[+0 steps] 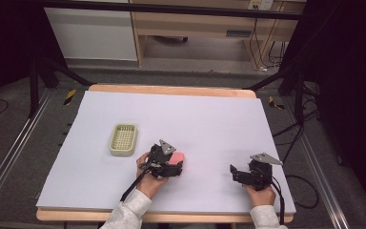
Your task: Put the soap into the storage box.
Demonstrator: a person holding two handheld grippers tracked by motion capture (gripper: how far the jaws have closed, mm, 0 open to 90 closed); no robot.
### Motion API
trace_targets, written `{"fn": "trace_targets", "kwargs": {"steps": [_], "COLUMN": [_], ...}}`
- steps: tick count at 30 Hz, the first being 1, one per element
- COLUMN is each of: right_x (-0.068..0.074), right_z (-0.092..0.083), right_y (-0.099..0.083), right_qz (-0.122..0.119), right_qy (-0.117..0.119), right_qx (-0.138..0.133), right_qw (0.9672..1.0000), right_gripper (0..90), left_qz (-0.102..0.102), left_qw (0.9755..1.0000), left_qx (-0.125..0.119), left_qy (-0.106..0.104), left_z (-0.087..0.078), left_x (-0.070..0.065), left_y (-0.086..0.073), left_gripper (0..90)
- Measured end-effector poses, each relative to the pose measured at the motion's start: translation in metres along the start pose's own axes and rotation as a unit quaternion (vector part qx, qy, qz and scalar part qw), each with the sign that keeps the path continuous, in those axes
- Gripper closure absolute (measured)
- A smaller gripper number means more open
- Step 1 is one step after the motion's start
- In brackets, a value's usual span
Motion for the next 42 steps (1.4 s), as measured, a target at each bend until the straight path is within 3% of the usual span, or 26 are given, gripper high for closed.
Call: {"fn": "trace_targets", "kwargs": {"steps": [12, 18, 28, 35, 42], "right_x": [0.0, 0.0, 0.0, 0.0, 0.0], "right_z": [0.0, 0.001, 0.001, 0.001, 0.001], "right_y": [0.0, 0.0, -0.001, -0.001, -0.001], "right_qz": [0.001, 0.002, 0.001, 0.001, 0.004], "right_qy": [0.003, 0.003, 0.002, 0.003, 0.003], "right_qx": [0.004, 0.004, 0.006, 0.006, 0.007], "right_qw": [1.0, 1.0, 1.0, 1.0, 1.0], "right_gripper": [8.1, 8.1, 8.0, 8.0, 7.9], "left_qz": [-0.004, 0.002, -0.017, -0.008, -0.019], "left_qw": [0.9999, 0.9997, 0.999, 0.9983, 0.9973], "left_qx": [0.012, 0.023, 0.042, 0.056, 0.063], "left_qy": [-0.008, 0.003, -0.008, -0.013, -0.035], "left_z": [0.009, 0.014, 0.018, 0.018, 0.018], "left_x": [-0.006, -0.008, -0.006, -0.008, -0.006], "left_y": [0.0, -0.001, -0.004, -0.007, -0.008], "left_gripper": [26.8, 26.0, 24.3, 32.8, 36.2]}}
Point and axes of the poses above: each handheld gripper's, and its own axes: z roughly forward along the jaws, y roughly out of its top, x roughly to its left, the point moved 7 cm from there along z, roughly forward along the jaws, and after that the axes turned 3 degrees about -x, right-handed, at the moved point
